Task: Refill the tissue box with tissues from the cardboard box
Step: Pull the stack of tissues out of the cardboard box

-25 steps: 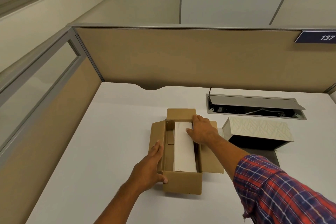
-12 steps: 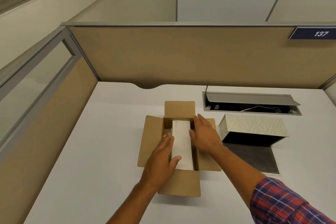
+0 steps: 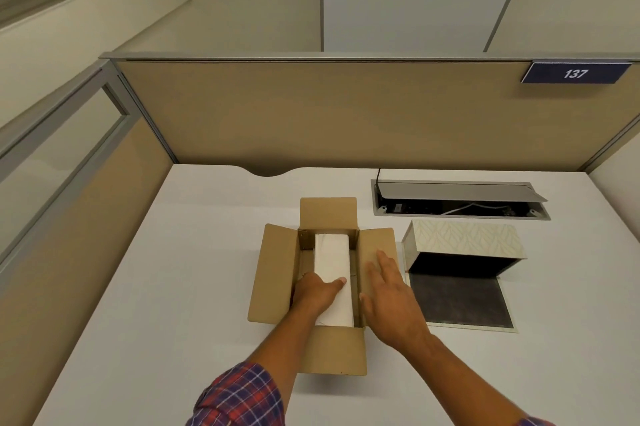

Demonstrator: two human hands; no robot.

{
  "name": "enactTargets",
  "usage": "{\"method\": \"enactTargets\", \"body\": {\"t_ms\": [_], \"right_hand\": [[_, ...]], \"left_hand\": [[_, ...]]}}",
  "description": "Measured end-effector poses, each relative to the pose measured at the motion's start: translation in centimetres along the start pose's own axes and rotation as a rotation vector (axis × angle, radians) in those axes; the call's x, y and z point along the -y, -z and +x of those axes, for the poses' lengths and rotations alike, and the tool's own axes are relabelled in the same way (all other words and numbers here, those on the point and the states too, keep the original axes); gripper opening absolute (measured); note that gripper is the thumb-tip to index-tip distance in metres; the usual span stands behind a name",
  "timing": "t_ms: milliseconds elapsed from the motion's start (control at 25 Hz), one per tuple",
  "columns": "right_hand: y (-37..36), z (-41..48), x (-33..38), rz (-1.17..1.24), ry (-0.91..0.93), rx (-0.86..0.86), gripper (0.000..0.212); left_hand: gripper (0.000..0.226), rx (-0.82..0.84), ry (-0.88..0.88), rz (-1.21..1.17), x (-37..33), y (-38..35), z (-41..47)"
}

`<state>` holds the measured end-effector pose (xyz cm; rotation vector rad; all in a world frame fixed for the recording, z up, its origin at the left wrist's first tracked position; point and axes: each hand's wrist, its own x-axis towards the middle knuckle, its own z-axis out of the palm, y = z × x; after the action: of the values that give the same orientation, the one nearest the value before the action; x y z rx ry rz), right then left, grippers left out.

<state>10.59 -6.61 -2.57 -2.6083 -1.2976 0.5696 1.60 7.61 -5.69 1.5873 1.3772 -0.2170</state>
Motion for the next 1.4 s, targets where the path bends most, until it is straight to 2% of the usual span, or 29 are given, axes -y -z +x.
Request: {"method": "enactTargets", "body": {"t_ms": [120,320,480,640,760,960,1040,1120,1200,1280,1400], "right_hand": [[-0.3,-0.2,-0.9,0.054,0.015,-0.004,0.063],[-0.4,-0.3,-1.3,0.060,0.041,0.010,0.063],[-0.6,-0.2,-1.6,0.060,0.021,0.008,0.061],[-0.3,0.1,-1.8,0.105,0.004,-0.003,0.061],[0.0,0.1,-1.6,0.105,-0.012,0.011,0.061],[1.2,-0.2,-0.5,0.092,0.004,0.032,0.061],[2.3,-0.6,0.3,0.140,-0.018,-0.001,0.057],[3.9,-1.2,1.2,0.229,-0.036,-0.090,0.062],[5.4,-1.8,2.4,0.432,-0.029,-0.156,0.071],[6.9,-2.4,4.0,0.705,-0.031,-0.079,0.073],[7.3,-2.6,5.7,0.936,-0.070,-0.001,0.103]], "left_hand": [[0.072,0.009,0.057,-0.104,-0.1,-0.3,0.9],[0.092,0.077,0.106,-0.221,0.2,-1.1,2.9],[0.092,0.085,0.116,-0.260,-0.3,-0.8,2.2],[0.088,0.113,0.095,-0.424,0.2,-0.7,2.1],[0.103,0.197,0.062,-0.539,1.2,-0.5,2.7],[0.067,0.383,0.020,-0.636,0.0,2.5,-0.3],[0.062,0.430,-0.009,-0.708,0.2,4.1,-1.4],[0.061,0.443,-0.038,-0.801,0.9,5.3,-2.8],[0.059,0.452,-0.084,-0.894,1.4,6.1,-4.3],[0.062,0.422,-0.141,-0.939,1.3,6.4,-6.1],[0.063,0.395,-0.233,-0.921,0.0,6.0,-9.0]]}}
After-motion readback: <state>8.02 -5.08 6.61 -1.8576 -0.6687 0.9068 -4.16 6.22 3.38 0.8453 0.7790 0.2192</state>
